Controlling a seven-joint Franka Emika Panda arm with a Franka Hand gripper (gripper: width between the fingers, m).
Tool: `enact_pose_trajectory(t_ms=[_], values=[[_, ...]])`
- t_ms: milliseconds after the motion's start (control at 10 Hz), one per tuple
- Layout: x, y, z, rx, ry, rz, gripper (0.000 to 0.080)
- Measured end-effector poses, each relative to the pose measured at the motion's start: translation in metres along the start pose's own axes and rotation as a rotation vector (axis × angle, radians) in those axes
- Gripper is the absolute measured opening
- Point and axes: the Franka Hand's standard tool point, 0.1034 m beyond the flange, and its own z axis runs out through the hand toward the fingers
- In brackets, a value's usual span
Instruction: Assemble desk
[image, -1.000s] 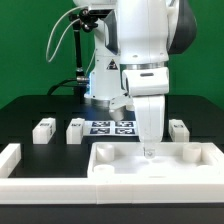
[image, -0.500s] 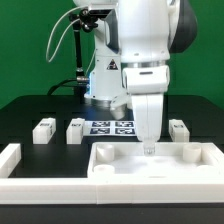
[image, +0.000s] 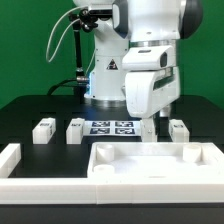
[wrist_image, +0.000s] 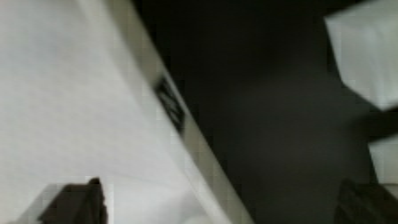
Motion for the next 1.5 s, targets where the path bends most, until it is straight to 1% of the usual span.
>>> enact_pose_trajectory(t_ms=[100, 200, 300, 500, 600, 700, 800, 900, 1000, 1300, 1400, 1500], values=[[0.007, -0.004, 0.001, 0.002, 0.001, 0.040, 0.0649], [0.004, 0.003, 0.004, 0.013, -0.009, 0.001, 0.0649], [0.004, 0.005, 0.005, 0.014, -0.005, 0.123, 0.0649], [0.006, 0.002, 0.005, 0.015, -0.006, 0.217, 0.0649], [0.013, -0.005, 0.004, 0.014, -0.006, 0.417, 0.0649], [0.024, -0.017, 0.002, 0.014, -0.008, 0.595, 0.0649], [0.032, -0.023, 0.001, 0.015, -0.008, 0.701, 0.0649], [0.040, -0.034, 0.001, 0.029, -0.017, 0.876, 0.0649], [0.045, -0.041, 0.002, 0.041, -0.023, 0.940, 0.0649], [0.040, -0.043, 0.004, 0.061, -0.073, 0.930, 0.0649], [0.031, -0.051, 0.006, 0.081, -0.147, 0.936, 0.0649], [0.026, -0.059, 0.002, 0.121, -0.283, 0.942, 0.0649]])
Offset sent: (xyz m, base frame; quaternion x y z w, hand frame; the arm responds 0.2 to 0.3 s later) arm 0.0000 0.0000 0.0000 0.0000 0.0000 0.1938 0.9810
